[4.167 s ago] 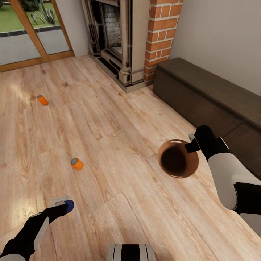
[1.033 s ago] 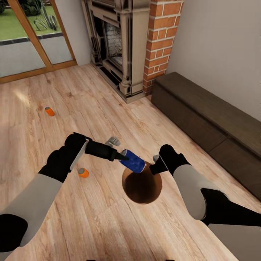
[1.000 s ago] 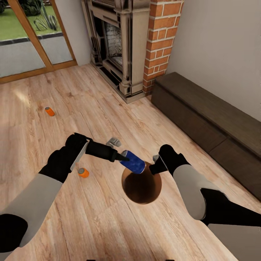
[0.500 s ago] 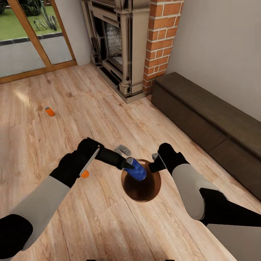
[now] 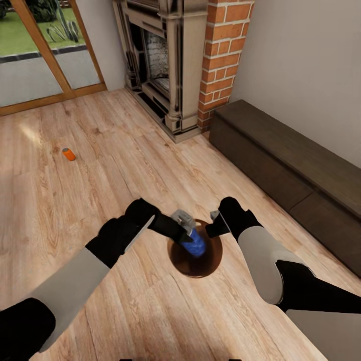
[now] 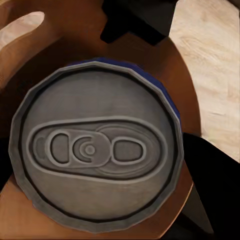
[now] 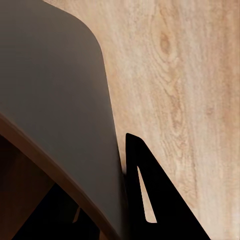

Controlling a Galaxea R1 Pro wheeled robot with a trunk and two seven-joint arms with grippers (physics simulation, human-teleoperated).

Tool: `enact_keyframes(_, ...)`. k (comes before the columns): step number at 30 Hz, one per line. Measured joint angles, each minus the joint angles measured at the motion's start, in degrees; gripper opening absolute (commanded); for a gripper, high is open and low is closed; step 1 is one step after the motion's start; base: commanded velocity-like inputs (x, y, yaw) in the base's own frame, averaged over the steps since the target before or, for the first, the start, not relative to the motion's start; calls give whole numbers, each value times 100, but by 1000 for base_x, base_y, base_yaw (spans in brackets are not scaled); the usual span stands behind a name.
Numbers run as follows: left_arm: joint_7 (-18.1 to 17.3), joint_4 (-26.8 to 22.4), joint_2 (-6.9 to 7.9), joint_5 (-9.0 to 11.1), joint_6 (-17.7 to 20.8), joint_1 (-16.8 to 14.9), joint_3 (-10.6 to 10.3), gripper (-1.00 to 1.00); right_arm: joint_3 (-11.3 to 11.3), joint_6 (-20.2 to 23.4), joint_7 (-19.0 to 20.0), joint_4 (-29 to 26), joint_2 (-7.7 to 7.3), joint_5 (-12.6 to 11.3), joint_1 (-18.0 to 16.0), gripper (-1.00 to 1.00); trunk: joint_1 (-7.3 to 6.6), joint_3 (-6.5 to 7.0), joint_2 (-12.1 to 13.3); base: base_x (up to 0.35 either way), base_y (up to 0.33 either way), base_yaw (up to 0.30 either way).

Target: Put the three can of soda from the living room inside the tash can in the kitchen.

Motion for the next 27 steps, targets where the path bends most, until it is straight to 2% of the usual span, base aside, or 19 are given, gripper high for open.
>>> enact_keyframes(2, 277, 98, -49, 15, 2, 57, -157, -100, 4, -1, 2, -4, 0, 2, 0, -100, 0, 0, 0, 0, 0, 0)
enact_keyframes(6, 428, 273, -176, 16, 2, 88, -272, -100, 13, 0, 6, -11, 0, -5, -4, -100, 0, 0, 0, 0, 0, 0)
enact_keyframes(8, 527, 393, -222, 12, 2, 95, -399, -100, 15, 0, 9, -14, 0, -5, -11, -100, 0, 0, 0, 0, 0, 0)
enact_keyframes(10, 849, 476, -258, 1, -4, 108, -560, -100, 17, -1, 13, -15, 0, -2, -15, -100, 0, 0, 0, 0, 0, 0)
enact_keyframes(12, 1085, 503, -291, 35, 2, 192, -621, -100, 15, 0, 16, -15, 0, -4, -16, -100, 0, 0, 0, 0, 0, 0)
enact_keyframes(15, 1300, 526, -363, 34, 2, 332, -668, -100, 17, 1, 19, -16, 0, -7, -17, -100, 0, 0, 0, 0, 0, 0)
enact_keyframes(18, 1695, 539, -387, 32, 1, 378, -680, -100, 3, 0, 20, -10, 1, 0, -11, -100, 0, 0, 0, 0, 0, 0)
enact_keyframes(21, 1898, 540, -396, 193, 3, 388, -683, -100, -3, -3, 19, -10, 1, 0, -9, -100, 0, 0, 0, 0, 0, 0)
enact_keyframes(27, 1957, 545, -399, 249, -7, 392, -684, -100, -2, -5, 19, -6, 1, 6, -9, -100, 0, 0, 0, 0, 0, 0)
